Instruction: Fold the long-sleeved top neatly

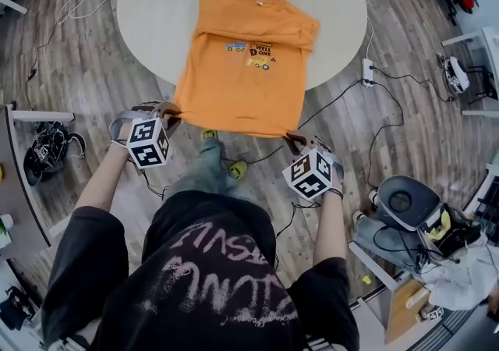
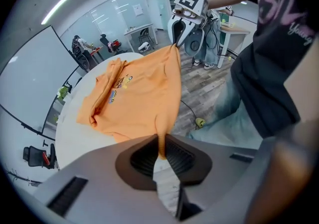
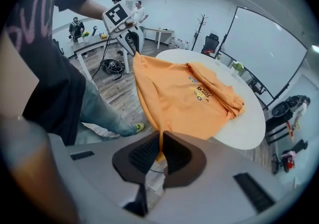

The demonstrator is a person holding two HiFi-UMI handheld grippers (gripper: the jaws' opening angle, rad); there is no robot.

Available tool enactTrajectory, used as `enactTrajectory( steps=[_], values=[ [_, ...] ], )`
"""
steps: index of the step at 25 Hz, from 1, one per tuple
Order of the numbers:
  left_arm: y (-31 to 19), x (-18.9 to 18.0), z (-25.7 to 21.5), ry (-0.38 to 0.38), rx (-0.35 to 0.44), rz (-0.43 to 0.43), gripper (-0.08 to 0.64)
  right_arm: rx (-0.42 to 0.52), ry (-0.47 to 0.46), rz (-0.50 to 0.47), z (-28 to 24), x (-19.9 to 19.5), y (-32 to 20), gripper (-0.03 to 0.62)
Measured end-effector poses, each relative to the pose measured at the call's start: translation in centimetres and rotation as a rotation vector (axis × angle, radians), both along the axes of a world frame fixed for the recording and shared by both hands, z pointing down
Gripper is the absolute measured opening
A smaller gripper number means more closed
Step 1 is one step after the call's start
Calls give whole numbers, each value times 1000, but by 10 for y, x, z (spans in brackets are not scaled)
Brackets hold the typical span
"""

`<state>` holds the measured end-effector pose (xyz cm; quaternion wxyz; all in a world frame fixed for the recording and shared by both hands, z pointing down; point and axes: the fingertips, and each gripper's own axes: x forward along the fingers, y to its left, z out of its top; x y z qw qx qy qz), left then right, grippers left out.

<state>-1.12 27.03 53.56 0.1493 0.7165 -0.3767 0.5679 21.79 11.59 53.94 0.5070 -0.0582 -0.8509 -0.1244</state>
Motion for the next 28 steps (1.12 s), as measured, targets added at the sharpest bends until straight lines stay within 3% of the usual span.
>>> enactTrajectory(
  steps=[5, 13, 28],
  values=[
    [-11, 0, -43, 36, 17, 7, 51, -18, -2, -41, -30, 2, -7, 28],
    [-64, -33, -86, 89, 1, 16, 51, -45, -18, -68, -72, -29, -58, 28],
    [-161, -125, -100, 214, -16, 50, 51, -24, 6, -24, -107, -120, -151, 29]
  ],
)
